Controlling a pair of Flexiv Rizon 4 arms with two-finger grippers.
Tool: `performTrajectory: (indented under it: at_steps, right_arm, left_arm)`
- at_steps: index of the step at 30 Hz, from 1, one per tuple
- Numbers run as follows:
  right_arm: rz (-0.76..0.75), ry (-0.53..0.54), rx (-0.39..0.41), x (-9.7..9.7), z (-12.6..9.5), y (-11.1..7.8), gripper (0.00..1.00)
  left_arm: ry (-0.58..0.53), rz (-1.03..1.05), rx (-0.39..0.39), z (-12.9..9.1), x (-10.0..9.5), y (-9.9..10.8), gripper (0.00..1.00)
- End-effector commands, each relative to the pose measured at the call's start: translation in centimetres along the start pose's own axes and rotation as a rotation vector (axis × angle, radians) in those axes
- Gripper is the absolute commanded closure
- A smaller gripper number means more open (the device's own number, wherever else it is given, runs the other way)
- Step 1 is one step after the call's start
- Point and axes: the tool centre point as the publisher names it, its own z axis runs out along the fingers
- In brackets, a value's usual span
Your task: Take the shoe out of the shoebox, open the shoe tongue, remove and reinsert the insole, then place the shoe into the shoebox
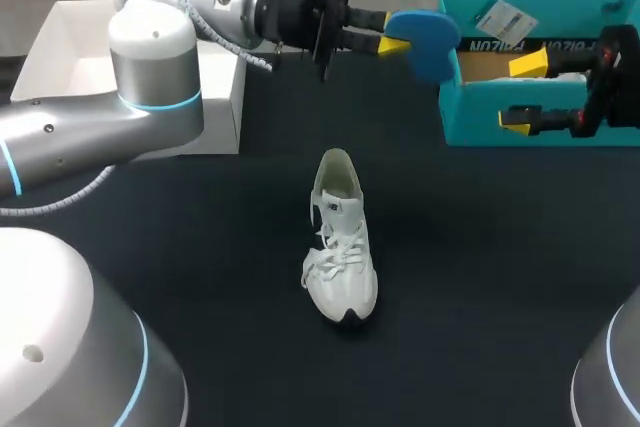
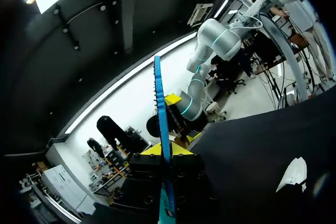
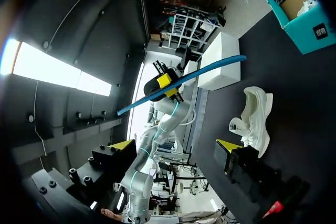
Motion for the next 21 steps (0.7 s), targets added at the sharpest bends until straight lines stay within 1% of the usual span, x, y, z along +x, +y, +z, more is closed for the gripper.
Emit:
performTrajectory:
  at_steps: [1,2,3,4,5,6,7,8,9,21]
  right_arm:
    - [0.001,-0.003,-0.003,-0.01,0.06,-0.14,0.0]
    - [0.001,-0.003,-0.003,-0.01,0.06,-0.14,0.0]
    - [0.001,-0.003,-0.003,-0.01,0.06,-0.14,0.0]
    - [0.001,-0.003,-0.003,-0.01,0.06,-0.14,0.0]
    - [0.001,-0.003,-0.003,-0.01,0.06,-0.14,0.0]
    - [0.001,-0.003,-0.003,-0.01,0.06,-0.14,0.0]
    - [0.001,-0.003,-0.003,-0.01,0.06,-0.14,0.0]
    - [0.001,-0.003,-0.003,-0.01,0.06,-0.14,0.0]
    - [0.001,-0.003,-0.003,-0.01,0.06,-0.14,0.0]
    - [0.001,-0.003,-0.003,-0.01,0.06,-0.14,0.0]
  left_arm:
    - [-0.04,-0.156,-0.161,0.53,0.75,-0.98,1.0]
    - [-0.07,-0.159,-0.144,0.51,0.96,-1.19,1.0]
    - [-0.076,-0.211,-0.186,0.58,1.06,-1.36,1.0]
    - [-0.084,-0.225,-0.167,0.64,1.21,-1.47,1.0]
    - [-0.106,-0.252,-0.193,0.62,1.25,-1.64,1.0]
    - [-0.112,-0.31,-0.191,0.63,1.26,-1.56,1.0]
    - [-0.146,-0.34,-0.193,0.6,1.21,-1.72,1.0]
    - [-0.158,-0.359,-0.236,0.61,1.12,-1.41,1.0]
    - [-0.163,-0.425,-0.184,0.64,1.13,-1.13,1.0]
    - [-0.163,-0.425,-0.184,0.64,1.13,-1.13,1.0]
